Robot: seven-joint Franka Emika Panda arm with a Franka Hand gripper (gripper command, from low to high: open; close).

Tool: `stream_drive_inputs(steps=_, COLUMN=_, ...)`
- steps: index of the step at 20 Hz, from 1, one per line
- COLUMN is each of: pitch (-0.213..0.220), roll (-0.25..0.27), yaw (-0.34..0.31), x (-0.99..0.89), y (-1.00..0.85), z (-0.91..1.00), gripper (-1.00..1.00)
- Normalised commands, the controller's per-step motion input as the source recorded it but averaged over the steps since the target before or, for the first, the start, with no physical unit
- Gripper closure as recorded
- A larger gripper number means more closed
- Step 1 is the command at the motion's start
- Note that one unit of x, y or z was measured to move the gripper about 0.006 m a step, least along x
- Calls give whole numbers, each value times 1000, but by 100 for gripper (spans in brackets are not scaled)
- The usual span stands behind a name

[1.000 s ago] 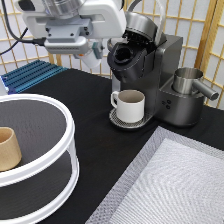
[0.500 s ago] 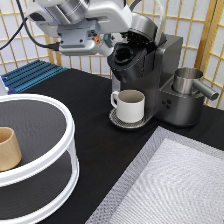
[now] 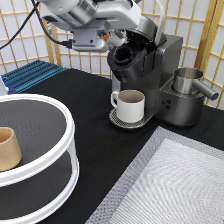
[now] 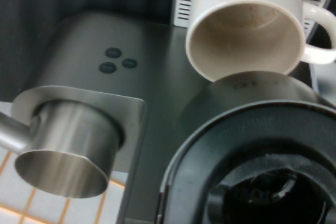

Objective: Make coffee

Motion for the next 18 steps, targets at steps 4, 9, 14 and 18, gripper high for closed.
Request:
stream_drive_inputs(steps=4, pitch=155, roll=-56, yaw=-3, x=32, y=489, z=7, gripper=100)
stream_drive_inputs(steps=9, pitch=145, roll=-80, yaw=0, x=72, y=374, z=-27, gripper=100)
stream_drive_inputs(steps=14, pitch=125, roll=-76, yaw=-1, x=-2, y=182, z=-3, gripper=100)
stream_drive_inputs(steps=18, pitch=98, roll=-68, yaw=-18, x=-4, y=41, z=-59, gripper=100)
